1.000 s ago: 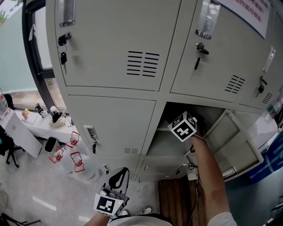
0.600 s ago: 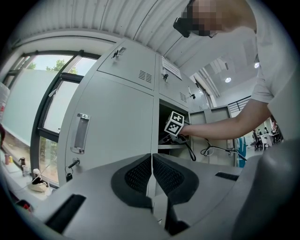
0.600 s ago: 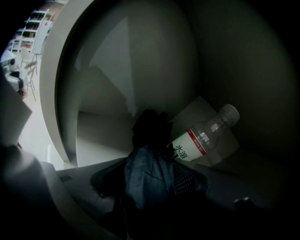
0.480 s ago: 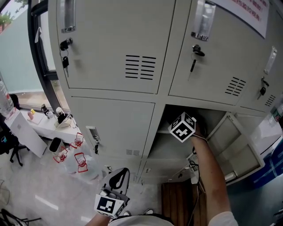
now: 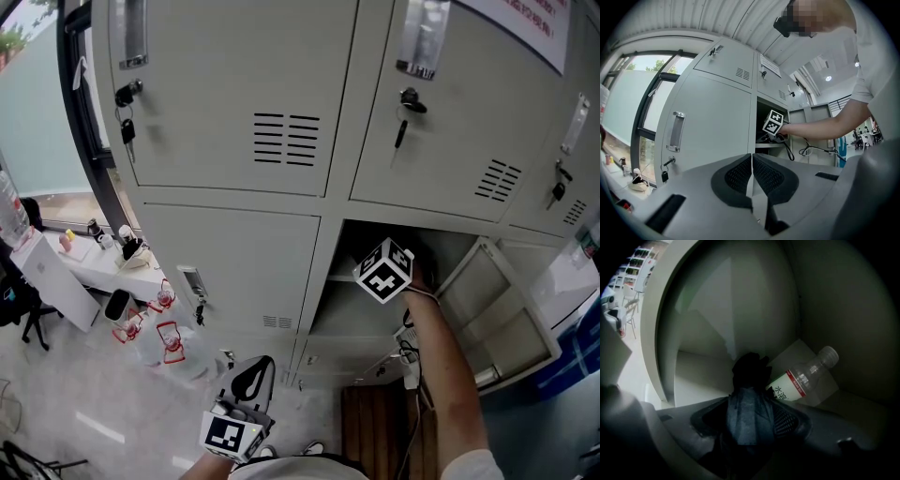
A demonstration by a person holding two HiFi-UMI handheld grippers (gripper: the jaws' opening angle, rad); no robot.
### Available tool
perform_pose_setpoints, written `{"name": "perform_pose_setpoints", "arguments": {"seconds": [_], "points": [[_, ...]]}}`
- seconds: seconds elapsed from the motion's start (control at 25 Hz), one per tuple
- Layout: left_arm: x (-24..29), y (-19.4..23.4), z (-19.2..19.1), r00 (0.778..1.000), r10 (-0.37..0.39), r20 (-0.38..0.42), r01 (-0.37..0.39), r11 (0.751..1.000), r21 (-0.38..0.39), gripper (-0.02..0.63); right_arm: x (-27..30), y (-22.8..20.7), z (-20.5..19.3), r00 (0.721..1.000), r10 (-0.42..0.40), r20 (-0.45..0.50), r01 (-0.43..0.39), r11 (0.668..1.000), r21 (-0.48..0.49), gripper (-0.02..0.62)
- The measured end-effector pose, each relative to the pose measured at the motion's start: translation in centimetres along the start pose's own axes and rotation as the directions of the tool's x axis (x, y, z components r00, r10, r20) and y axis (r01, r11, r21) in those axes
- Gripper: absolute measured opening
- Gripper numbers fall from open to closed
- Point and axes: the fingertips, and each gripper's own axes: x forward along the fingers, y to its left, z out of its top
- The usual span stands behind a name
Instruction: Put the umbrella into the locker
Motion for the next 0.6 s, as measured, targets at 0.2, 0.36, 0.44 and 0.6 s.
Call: {"name": "perform_pose_setpoints", "arguments": {"seconds": [0.2, 0.36, 0.44, 0.6], "points": [[0.3, -0.5, -0.1, 1.000, -0.009, 0.010, 0.009, 1.000, -0.008, 0.028, -0.3, -0.1, 0.0, 1.000, 0.008, 0.007, -0.008, 1.000, -0.015, 0.293], [0.4, -1.0, 0.0, 1.000, -0.014, 0.010, 0.014, 1.000, -0.005, 0.028, -0.8, 0.1, 0.2, 0.995, 0.075, 0.061, -0.081, 0.992, 0.099, 0.316], [0.4, -1.1, -0.1, 1.000, -0.013, 0.004, 0.013, 1.000, -0.014, 0.028, -1.4, 0.0, 0.8, 0.985, 0.106, 0.139, -0.135, 0.968, 0.213, 0.323], [0.6, -1.6, -0.2, 1.000, -0.024, 0.010, 0.024, 1.000, -0.020, 0.028, -2.1, -0.9, 0.6, 0.983, 0.062, 0.174, -0.107, 0.959, 0.264, 0.330]]}}
